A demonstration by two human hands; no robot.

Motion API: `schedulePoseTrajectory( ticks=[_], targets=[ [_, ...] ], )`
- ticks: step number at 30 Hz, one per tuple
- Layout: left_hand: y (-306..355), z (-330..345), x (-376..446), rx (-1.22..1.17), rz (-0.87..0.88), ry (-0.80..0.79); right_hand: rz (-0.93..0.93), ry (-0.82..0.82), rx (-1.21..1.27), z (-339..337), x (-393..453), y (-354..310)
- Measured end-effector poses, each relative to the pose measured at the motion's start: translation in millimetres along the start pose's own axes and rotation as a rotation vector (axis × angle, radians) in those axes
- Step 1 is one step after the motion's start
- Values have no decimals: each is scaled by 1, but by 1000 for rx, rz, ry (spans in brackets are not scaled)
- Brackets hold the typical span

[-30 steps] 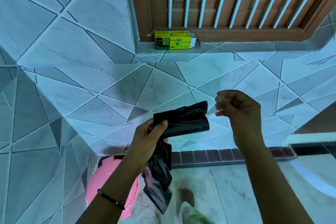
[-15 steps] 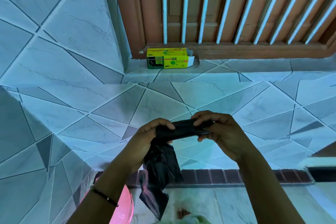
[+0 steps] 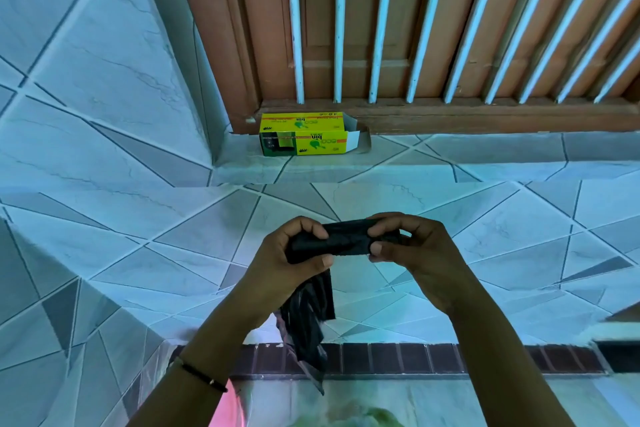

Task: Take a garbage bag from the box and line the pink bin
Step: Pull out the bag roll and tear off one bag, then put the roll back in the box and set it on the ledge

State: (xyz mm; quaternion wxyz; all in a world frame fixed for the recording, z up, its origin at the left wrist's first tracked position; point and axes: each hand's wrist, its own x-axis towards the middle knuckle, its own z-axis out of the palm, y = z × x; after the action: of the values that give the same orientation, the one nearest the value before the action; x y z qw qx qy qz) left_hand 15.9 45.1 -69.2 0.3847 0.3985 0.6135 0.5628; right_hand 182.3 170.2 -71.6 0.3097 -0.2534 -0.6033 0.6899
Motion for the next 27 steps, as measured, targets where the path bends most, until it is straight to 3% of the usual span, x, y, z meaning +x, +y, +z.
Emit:
schedulePoseTrajectory(
  ticks=[6, 9, 11, 14, 16, 18, 23, 27],
  targets=[
    [7, -1, 20, 68, -11, -23, -63, 23, -12, -8, 16, -9],
    [12, -5, 30, 469, -23, 22, -104, 110, -30, -15, 23, -13],
    [22, -9, 39, 734, 64, 162, -129, 181, -32, -22, 27, -17],
    [44, -17, 56, 877, 278, 386, -152, 255, 3, -34, 29, -21],
    [56, -20, 74, 997, 395, 428, -160, 280, 29, -40, 29, -23],
    [64, -20, 94, 1133, 439, 401, -164, 294, 44, -44, 28, -25],
    [66, -18, 144, 1490, 297, 244, -180, 303, 51, -45, 26, -28],
    [57, -20, 157, 1545, 220, 213, -199, 291, 54, -50, 18, -32]
  ],
)
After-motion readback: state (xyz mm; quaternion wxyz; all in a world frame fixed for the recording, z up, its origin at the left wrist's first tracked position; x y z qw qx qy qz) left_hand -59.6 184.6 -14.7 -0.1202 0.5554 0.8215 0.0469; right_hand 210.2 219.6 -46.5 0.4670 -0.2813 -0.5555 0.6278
